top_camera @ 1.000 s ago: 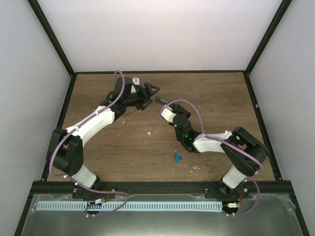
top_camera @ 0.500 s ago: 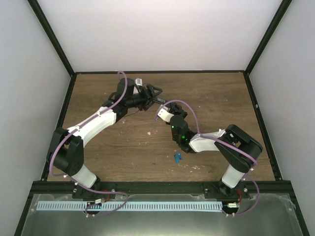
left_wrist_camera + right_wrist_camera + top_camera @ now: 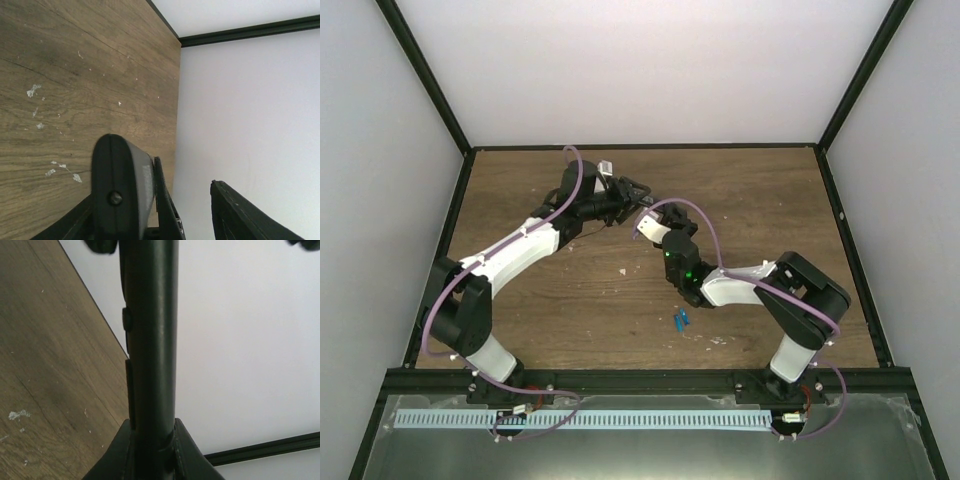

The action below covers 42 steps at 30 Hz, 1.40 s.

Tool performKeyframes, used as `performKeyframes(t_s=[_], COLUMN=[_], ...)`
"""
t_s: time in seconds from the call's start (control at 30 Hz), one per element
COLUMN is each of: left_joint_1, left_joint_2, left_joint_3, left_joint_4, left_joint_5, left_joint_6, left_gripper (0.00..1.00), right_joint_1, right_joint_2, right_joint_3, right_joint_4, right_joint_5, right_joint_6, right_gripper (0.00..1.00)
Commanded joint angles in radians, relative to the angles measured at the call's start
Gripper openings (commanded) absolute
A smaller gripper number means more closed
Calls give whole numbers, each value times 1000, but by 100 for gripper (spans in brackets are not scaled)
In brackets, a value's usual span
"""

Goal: Load the batteries into the remote control

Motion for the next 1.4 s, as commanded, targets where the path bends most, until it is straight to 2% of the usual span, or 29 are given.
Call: performKeyframes(t_s=[0.0,0.1,0.3,0.7,0.87,1.0,1.07,1.17,1.27,1.37], left_joint_1=[-3,-2,-1,10,13,15,15,16,18,17], left_joint_2=[15,23,33,36,32,35,38,33,29,30], left_joint_3=[9,18,31,34,28,23,18,7,-8,-17], left_joint_4=[-5,-10,-28,-38,-35,-25,-19,-4,18,38], left_joint_5=[-12,-15,-21,-29,-34,-32,-32,-32,-28,-21], left_joint_6=[15,23,41,65,74,72,73,72,76,93], left_gripper=[52,45,42,25,15,11,11,10,5,1], right_joint_1=[8,8,13,18,19,18,18,19,18,18], right_joint_2=[13,14,14,16,15,10,5,-2,-11,-18], right_joint_3=[35,36,34,41,54,55,55,56,60,74], right_joint_4=[11,6,3,-2,-8,-10,-12,-21,-61,-127], right_joint_5=[30,34,33,34,36,36,35,29,7,-22], right_joint_6=[8,6,5,3,4,9,14,30,71,135], right_gripper=[1,1,1,1,1,4,7,16,30,50])
